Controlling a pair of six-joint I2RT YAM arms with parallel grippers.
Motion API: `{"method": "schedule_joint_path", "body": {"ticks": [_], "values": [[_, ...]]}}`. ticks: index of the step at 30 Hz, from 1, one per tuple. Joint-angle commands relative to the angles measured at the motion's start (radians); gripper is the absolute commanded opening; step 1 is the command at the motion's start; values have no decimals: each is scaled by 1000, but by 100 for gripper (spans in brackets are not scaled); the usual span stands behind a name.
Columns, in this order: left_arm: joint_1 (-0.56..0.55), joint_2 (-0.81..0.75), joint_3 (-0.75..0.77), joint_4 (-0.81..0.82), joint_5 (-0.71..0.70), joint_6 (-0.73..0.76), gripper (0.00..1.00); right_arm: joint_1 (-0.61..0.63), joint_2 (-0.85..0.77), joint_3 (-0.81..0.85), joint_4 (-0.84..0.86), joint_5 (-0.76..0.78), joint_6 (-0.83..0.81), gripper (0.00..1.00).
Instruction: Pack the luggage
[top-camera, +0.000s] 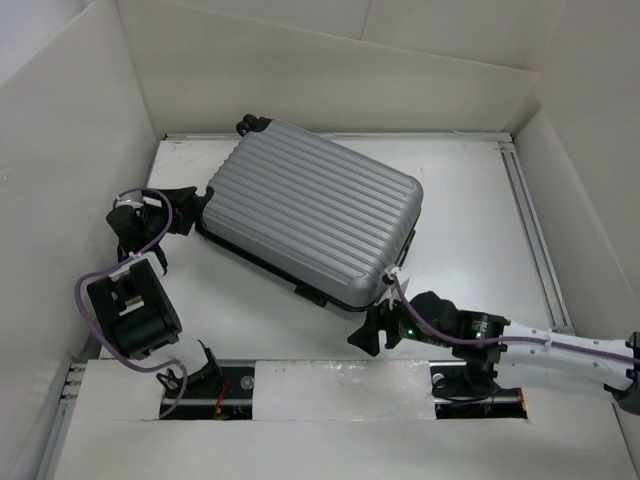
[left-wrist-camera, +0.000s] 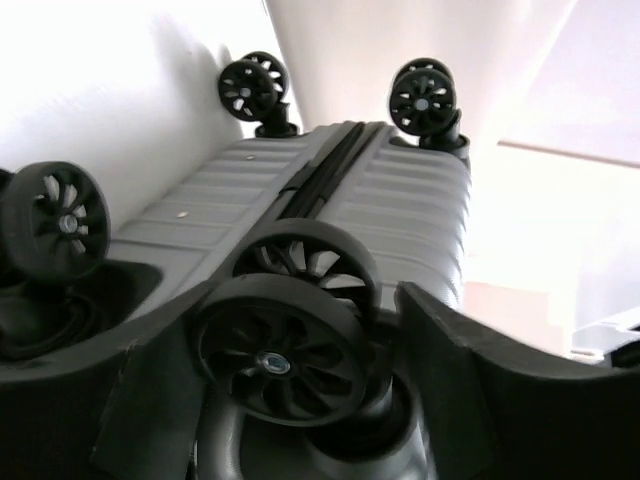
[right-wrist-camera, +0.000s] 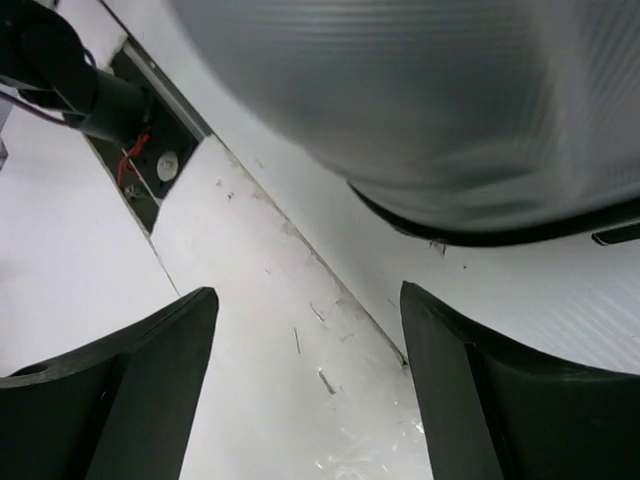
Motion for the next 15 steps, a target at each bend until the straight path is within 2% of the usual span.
{"method": "schedule_joint_path", "body": {"ticks": [1,2,5,6,11,15], "values": [[-14,-12,14,161,27,-61,64,89,-52,11,83,247,52,79],[-14,-12,14,161,27,-70,54,106,-92,-2,83,293,95,79],[-14,-24,32,170,27,-70,40,127,-184,-67,83,426,158,77],[-14,-42,32,170,27,-70,31,127,-204,-81,83,445,178,77],[-14,-124,54,161,27,-90,15,127,-279,-125,50,560,200,72],[-14,-180,54,152,27,-116,7,127,-201,-136,147,493,122,68]]}}
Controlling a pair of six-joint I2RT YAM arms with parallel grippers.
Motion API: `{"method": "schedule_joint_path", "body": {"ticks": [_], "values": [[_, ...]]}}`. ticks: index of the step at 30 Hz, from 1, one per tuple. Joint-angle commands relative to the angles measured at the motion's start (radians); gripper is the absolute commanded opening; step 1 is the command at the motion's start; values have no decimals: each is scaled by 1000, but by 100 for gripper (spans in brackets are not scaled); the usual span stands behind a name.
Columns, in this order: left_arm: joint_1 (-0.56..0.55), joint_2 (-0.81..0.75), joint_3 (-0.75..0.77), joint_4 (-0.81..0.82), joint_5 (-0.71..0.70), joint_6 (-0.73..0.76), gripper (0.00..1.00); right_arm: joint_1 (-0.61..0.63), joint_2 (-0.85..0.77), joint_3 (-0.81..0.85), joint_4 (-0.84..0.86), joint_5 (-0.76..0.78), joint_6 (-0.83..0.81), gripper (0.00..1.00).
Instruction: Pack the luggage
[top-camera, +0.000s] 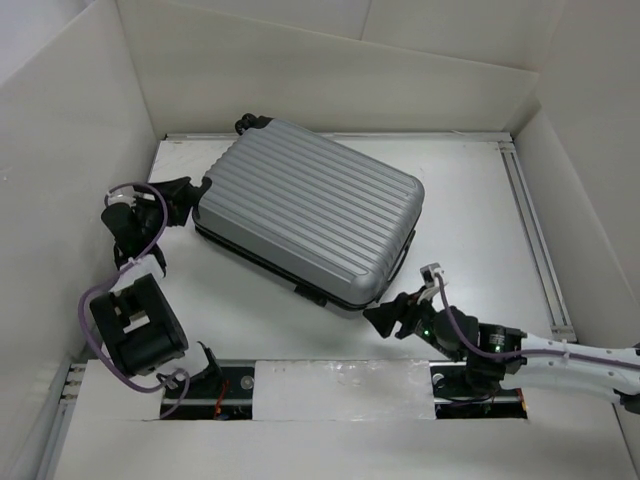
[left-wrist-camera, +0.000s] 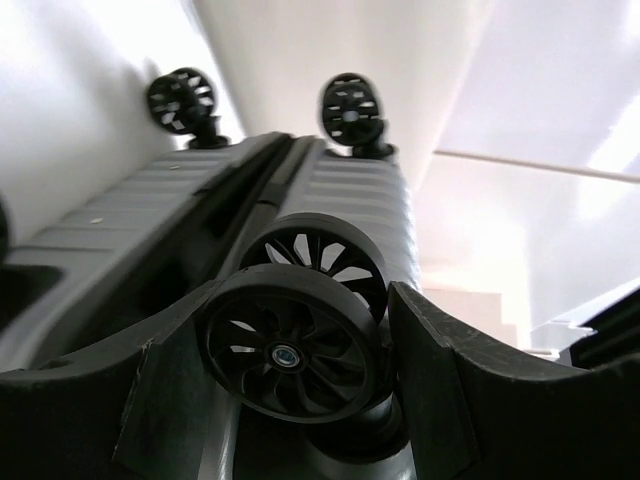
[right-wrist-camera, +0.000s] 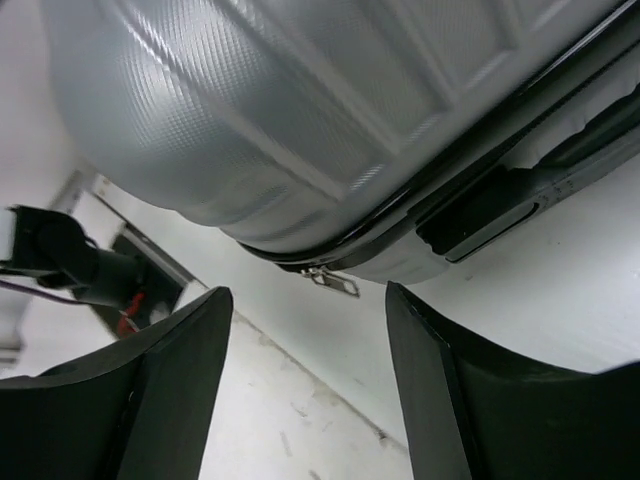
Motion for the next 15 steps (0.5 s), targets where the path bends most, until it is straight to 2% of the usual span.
{"method": "schedule_joint_path", "body": {"ticks": [1,4,8,12,15], "values": [[-8,-87,53,101,53,-20,5,8,75,-6,139,-34,-84,68],[-8,-124,53,79,53,-20,0,8,196,3,183,-48,-113,68],[-8,-169,53,21,53,-9,0,8,283,12,279,-39,-138,68],[-8,-239,53,-88,42,22,0,8,295,-9,347,-12,-147,60],[-8,-305,53,-238,-2,113,0,8,295,-43,396,37,-136,52]]}}
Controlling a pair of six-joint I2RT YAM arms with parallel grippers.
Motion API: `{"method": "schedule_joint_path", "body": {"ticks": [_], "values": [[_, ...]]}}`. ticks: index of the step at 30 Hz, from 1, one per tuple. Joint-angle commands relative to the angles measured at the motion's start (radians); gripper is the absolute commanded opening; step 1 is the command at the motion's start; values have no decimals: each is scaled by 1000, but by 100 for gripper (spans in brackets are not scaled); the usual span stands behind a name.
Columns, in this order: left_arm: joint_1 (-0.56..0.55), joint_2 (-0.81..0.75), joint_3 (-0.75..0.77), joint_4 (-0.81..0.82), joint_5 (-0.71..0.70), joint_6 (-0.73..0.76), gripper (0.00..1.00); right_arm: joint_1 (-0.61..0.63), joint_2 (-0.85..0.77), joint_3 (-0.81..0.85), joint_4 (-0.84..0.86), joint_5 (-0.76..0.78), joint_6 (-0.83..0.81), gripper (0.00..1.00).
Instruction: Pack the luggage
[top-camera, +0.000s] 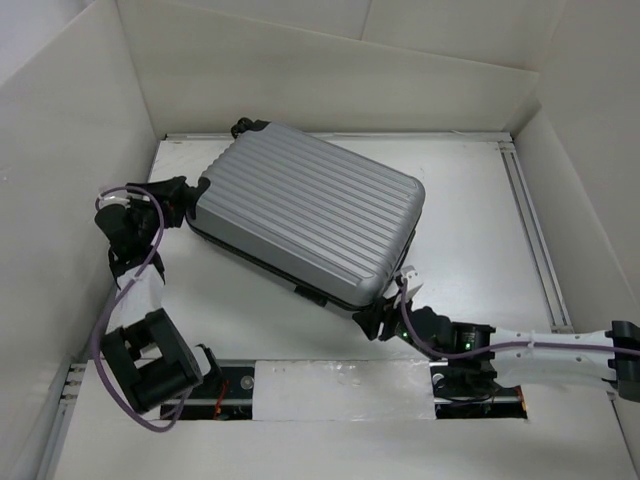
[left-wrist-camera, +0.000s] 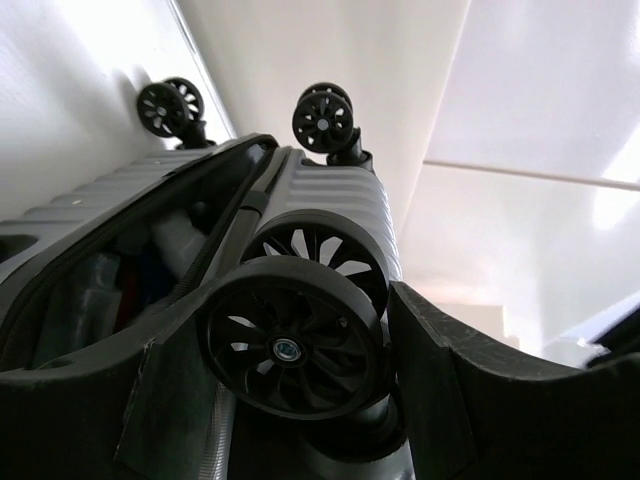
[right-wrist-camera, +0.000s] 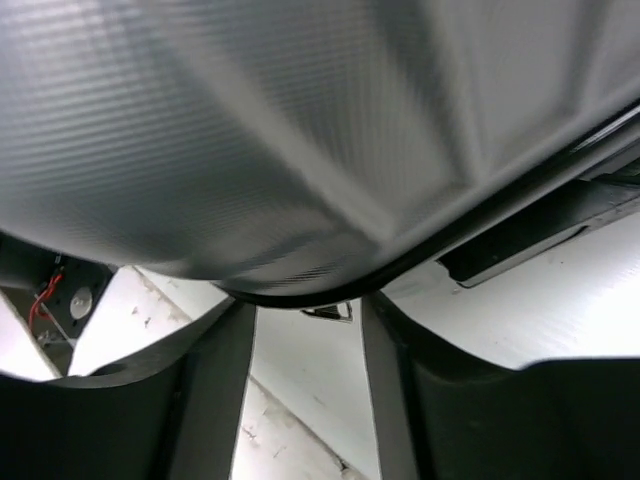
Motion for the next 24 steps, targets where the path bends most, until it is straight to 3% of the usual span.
{"method": "schedule_joint_path", "body": {"ticks": [1,5,8,12,18,24], "values": [[-13,-122,41,-68,28,112,0,7,-4,-23,174,65,-12,50],[-13,-171,-29,-89,6,132,0,7,-4,-52,244,83,-12,43],[-13,-171,-77,-80,6,144,0,16,30,-52,269,94,0,30],[-3,-150,-133,-53,-3,162,0,40,52,-41,297,137,27,0],[-3,-112,-207,38,-19,178,0,169,150,111,162,97,182,0],[-3,-85,-232,113,14,143,0,313,419,454,48,94,238,0]]}}
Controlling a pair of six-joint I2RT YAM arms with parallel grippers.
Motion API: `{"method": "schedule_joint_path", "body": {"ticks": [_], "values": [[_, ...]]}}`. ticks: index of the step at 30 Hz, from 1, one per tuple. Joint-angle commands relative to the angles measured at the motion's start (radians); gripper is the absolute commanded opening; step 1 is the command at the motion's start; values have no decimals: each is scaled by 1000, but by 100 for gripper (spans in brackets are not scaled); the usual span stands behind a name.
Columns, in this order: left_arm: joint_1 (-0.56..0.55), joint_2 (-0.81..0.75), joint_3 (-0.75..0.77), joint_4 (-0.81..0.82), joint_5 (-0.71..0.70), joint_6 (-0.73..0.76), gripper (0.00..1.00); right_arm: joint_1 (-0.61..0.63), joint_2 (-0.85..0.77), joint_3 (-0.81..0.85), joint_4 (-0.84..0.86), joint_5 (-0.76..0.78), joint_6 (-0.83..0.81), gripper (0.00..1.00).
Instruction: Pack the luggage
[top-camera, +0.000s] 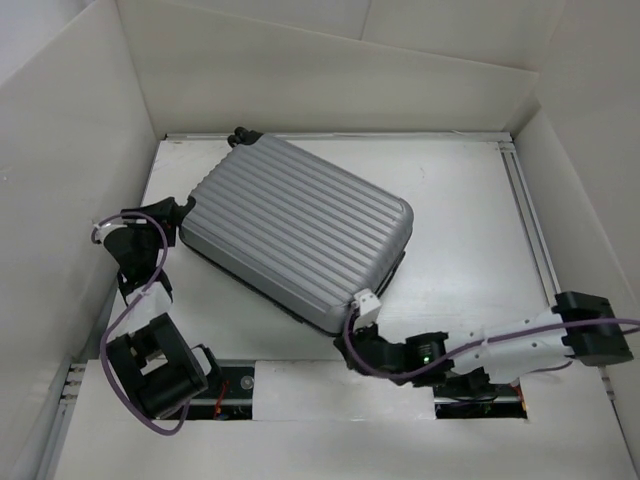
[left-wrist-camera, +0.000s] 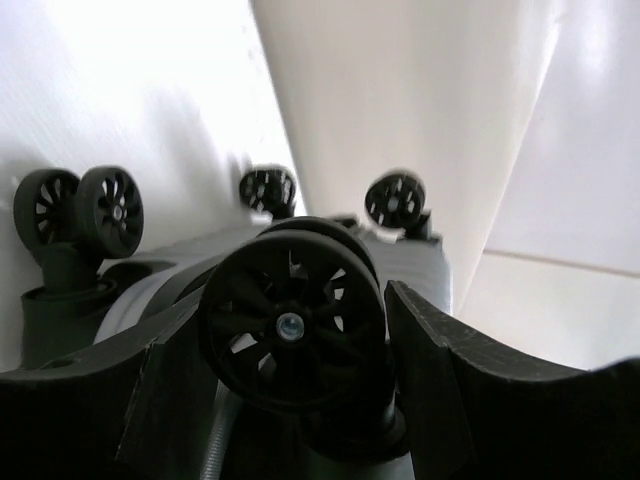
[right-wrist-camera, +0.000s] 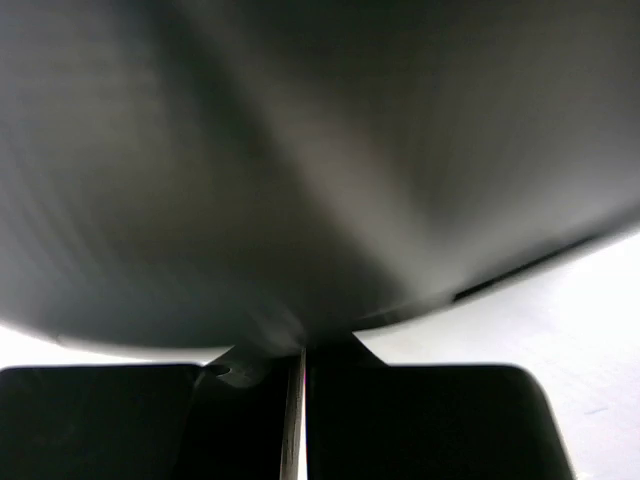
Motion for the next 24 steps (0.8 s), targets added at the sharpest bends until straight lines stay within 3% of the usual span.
{"method": "schedule_joint_path", "body": {"ticks": [1,3,6,9,10,14,15,18,20,22,23,24], "values": [[-35,-21,-48,54,238,66,0,76,126,285,153,-71,70,0],[-35,-33,-48,65,251,56,0,89,196,398,87,13,79,0],[-35,-62,-48,50,278,56,0,98,169,394,5,115,120,0],[-35,-109,-24,1,298,69,0,40,-48,246,-22,128,136,0],[-35,-131,-24,1,298,69,0,9,-217,203,-22,113,136,0],[-35,-184,-42,1,329,48,0,-253,-626,110,-90,-31,0,0],[-47,-213,-57,1,329,39,0,-381,-709,156,-163,-88,-36,0],[-101,-272,-91,1,302,13,0,-569,-672,311,-331,-146,-179,0],[-141,-316,-111,1,268,-6,0,-738,-578,450,-381,-299,-232,0],[-190,-369,-125,-10,229,-15,0,-856,-459,465,-355,-462,-251,0],[-201,-381,-142,-10,229,-24,0,-875,-435,392,-326,-607,-251,0],[-219,-405,-142,-10,220,-36,0,-875,-425,339,-290,-654,-233,0]]}}
